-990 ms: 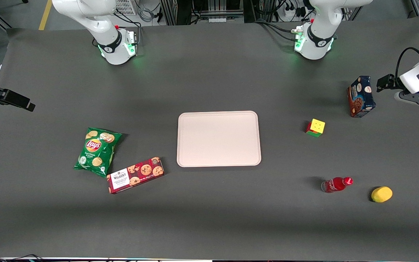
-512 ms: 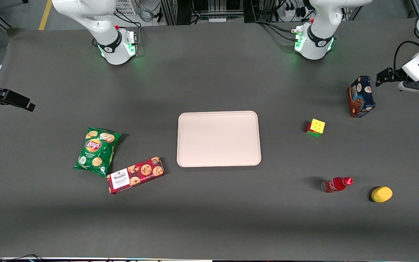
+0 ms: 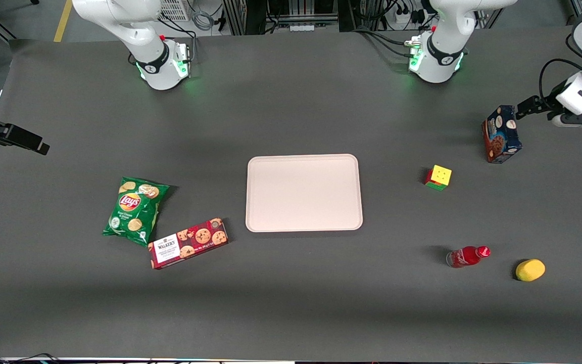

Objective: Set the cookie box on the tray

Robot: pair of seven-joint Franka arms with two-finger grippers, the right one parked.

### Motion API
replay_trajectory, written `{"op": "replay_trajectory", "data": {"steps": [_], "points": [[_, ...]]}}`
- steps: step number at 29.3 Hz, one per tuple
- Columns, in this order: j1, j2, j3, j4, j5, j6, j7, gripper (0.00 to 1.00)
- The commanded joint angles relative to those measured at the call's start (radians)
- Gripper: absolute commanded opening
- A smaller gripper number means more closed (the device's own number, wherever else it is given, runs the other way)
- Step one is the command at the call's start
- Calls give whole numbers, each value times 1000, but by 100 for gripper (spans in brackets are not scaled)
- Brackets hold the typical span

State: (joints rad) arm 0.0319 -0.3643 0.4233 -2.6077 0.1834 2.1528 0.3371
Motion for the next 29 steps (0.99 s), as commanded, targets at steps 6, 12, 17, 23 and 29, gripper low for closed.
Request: {"op": "replay_trajectory", "data": {"steps": [6,12,17,23,29], "points": [[-10,14,-23,-103,16,145,-1,100],[-12,31,-23,-123,30,193,2,100],[-7,47,-21,-163,85,280,5,100],[2,116,5,-206,106,409,7,100],[2,131,22,-209,106,429,57,100]]}}
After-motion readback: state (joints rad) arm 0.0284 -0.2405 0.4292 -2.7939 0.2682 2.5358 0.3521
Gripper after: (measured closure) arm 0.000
